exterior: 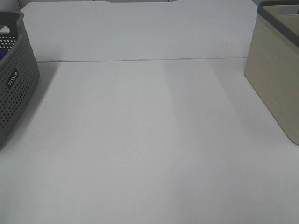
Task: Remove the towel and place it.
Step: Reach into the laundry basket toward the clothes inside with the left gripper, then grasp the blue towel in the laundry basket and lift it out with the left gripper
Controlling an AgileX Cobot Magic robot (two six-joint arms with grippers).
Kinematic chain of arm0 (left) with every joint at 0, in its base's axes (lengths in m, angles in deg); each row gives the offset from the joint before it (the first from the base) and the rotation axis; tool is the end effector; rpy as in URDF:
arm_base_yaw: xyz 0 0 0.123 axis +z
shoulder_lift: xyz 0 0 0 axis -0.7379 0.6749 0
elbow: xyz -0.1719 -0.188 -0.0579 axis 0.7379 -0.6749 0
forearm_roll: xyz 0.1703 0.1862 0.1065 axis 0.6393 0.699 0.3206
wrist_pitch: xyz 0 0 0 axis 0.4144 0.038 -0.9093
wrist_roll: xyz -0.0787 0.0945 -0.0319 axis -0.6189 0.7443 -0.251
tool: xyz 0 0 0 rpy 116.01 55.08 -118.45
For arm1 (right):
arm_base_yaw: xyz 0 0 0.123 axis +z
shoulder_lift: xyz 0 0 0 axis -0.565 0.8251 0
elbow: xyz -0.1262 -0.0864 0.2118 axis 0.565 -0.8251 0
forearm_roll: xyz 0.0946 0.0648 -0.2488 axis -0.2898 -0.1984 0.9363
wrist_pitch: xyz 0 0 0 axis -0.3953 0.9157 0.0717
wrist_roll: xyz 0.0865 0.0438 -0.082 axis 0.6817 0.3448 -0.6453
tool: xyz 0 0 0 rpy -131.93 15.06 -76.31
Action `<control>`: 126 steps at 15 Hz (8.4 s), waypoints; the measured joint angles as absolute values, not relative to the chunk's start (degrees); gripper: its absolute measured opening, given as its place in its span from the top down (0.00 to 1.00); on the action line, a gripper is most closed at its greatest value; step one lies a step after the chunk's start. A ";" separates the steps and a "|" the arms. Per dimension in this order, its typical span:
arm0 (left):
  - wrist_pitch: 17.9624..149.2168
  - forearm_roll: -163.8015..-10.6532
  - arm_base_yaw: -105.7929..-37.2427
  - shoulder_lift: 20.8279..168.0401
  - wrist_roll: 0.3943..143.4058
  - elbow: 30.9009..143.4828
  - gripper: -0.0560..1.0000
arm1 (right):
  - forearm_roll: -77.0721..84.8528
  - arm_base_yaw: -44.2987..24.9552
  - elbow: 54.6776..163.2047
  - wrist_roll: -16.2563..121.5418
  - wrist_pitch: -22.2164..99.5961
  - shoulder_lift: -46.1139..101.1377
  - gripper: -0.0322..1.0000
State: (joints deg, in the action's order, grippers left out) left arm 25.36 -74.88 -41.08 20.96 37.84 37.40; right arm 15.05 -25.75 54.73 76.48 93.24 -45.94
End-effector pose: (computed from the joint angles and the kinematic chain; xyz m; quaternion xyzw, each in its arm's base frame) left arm 0.0663 0.0052 0.2759 -0.0475 0.8512 0.0195 0.5224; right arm 0.0718 0.0044 0.2510 -0.0574 0.8744 0.0120 0.4816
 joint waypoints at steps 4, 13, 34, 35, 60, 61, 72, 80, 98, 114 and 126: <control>25.36 -74.13 -41.08 20.96 37.84 37.40 0.32 | 15.05 -25.75 54.73 76.48 93.24 -45.94 0.33; 25.36 -72.81 -41.08 20.96 37.84 37.40 0.32 | 15.05 -25.75 54.73 76.48 93.24 -45.94 0.33; 25.36 -77.80 -45.03 20.96 40.02 37.40 0.16 | 15.05 -25.75 54.73 76.48 93.24 -45.94 0.33; 25.36 -77.80 -45.03 20.96 40.02 37.40 0.16 | 15.05 -25.75 54.73 76.48 93.24 -45.94 0.33; 21.07 -78.08 -45.03 43.71 56.41 56.94 0.16 | 15.05 -25.75 54.73 76.48 93.24 -45.94 0.33; 20.15 -77.91 -45.03 49.90 60.59 60.37 0.16 | 15.05 -25.75 54.73 76.48 93.24 -45.94 0.33; 18.32 -53.73 -44.35 105.19 93.53 95.61 0.16 | 15.05 -25.75 54.73 76.48 93.24 -45.94 0.33; 34.99 -41.01 -43.77 127.88 104.08 96.87 0.16 | 15.05 -25.75 54.73 76.48 93.24 -45.94 0.33; 45.48 -40.21 -37.07 141.05 110.72 96.87 0.20 | 15.05 -25.75 54.73 76.48 93.24 -45.94 0.33; 43.81 -44.97 -37.07 141.05 110.44 96.87 0.94 | 15.05 -25.75 54.73 76.48 93.24 -45.94 0.33; 42.04 -47.20 -38.96 127.93 102.93 96.87 0.95 | 15.05 -25.75 54.73 76.48 93.24 -45.94 0.33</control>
